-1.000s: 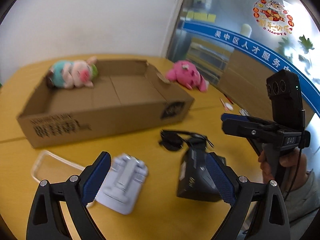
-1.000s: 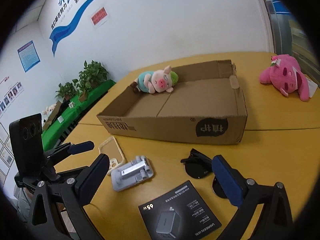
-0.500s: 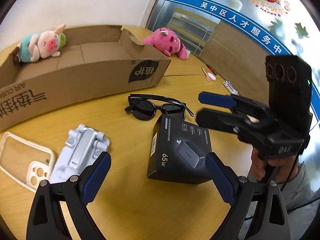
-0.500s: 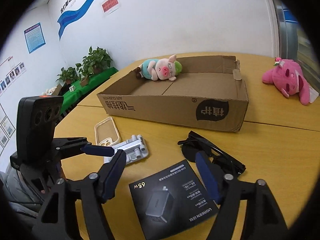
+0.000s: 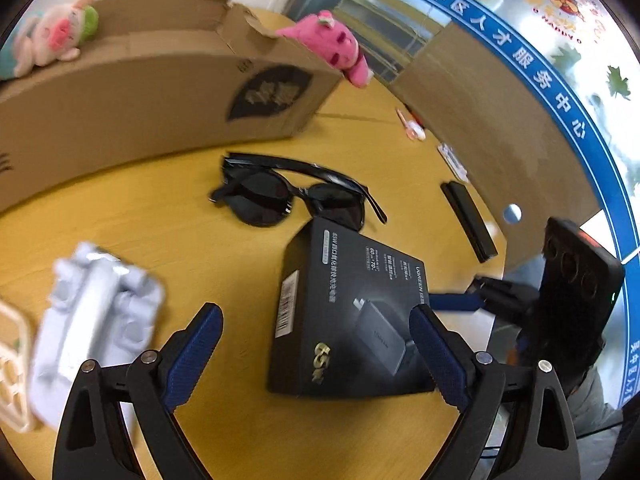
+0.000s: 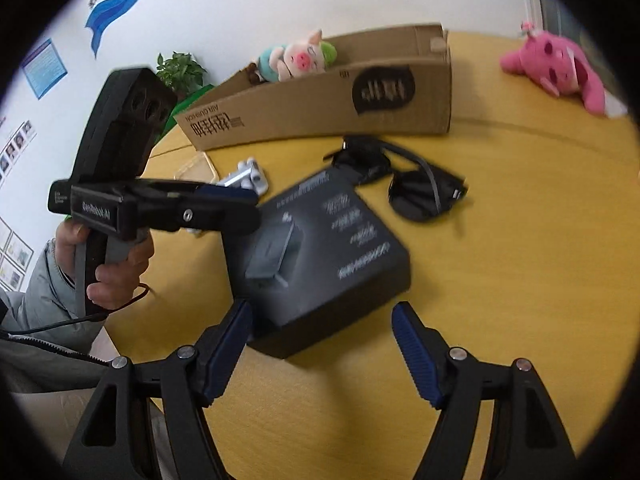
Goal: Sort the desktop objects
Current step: 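Grasp the black charger box with both grippers and lift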
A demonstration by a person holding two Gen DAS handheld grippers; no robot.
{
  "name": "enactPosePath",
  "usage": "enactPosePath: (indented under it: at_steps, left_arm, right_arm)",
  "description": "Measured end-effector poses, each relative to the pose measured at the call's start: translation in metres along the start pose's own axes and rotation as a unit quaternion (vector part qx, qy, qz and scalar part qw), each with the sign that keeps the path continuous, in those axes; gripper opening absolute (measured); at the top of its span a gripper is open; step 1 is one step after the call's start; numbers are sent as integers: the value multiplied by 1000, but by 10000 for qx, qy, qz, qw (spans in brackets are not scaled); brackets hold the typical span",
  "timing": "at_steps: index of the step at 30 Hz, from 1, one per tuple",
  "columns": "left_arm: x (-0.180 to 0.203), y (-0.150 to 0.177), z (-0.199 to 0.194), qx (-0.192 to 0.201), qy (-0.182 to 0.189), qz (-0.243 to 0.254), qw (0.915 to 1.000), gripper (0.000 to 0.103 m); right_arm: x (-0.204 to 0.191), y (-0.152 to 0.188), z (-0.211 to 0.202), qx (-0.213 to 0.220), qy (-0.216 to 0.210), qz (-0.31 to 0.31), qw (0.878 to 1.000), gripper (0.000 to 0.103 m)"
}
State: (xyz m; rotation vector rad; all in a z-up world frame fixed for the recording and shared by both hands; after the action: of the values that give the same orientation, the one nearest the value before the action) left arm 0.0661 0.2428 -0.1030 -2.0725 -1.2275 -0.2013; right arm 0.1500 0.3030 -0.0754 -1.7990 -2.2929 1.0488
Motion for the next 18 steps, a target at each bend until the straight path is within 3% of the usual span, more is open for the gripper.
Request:
enactPosePath:
  at_steps: [1, 2, 3, 6, 11, 18]
  left_arm:
    - [2, 3, 8, -164, 34, 40, 9999, 80]
    - [7, 6, 13, -292, 269, 12, 9992, 78]
    - [8, 8, 14, -313, 290, -63, 9991, 78]
    - [6, 13, 8, -348, 190, -34, 9992, 78]
    - [0, 37, -15, -411, 72, -201, 9989, 77]
    - [-33, 64, -60, -119, -417, -837, 9955, 77]
  right_arm:
    - [-4, 1, 3, 29, -134, 63, 9999, 74]
    - [-10, 2, 7, 22, -232, 81, 9997, 78]
    - [-15, 3, 13, 4, -153, 13, 9999, 84]
    - [-22, 3, 21, 19, 125, -291, 9995, 85]
    - [-34, -7, 23, 216, -178, -328, 9991, 83]
    - [-83, 0, 46, -135, -623, -1209, 9906, 84]
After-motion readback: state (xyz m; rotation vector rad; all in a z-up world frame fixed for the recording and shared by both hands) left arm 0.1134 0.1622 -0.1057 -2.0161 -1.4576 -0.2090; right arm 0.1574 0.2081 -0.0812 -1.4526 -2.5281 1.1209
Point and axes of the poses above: each gripper's, at about its wrist camera, not at the fingertips, and z roughly the way its jaws point, x to its right, y to its underside, the point moved 10 cm from there along z, roughly the way its jaws point, and after that the axes turned 4 degrees about z, right-handed, at the moved point
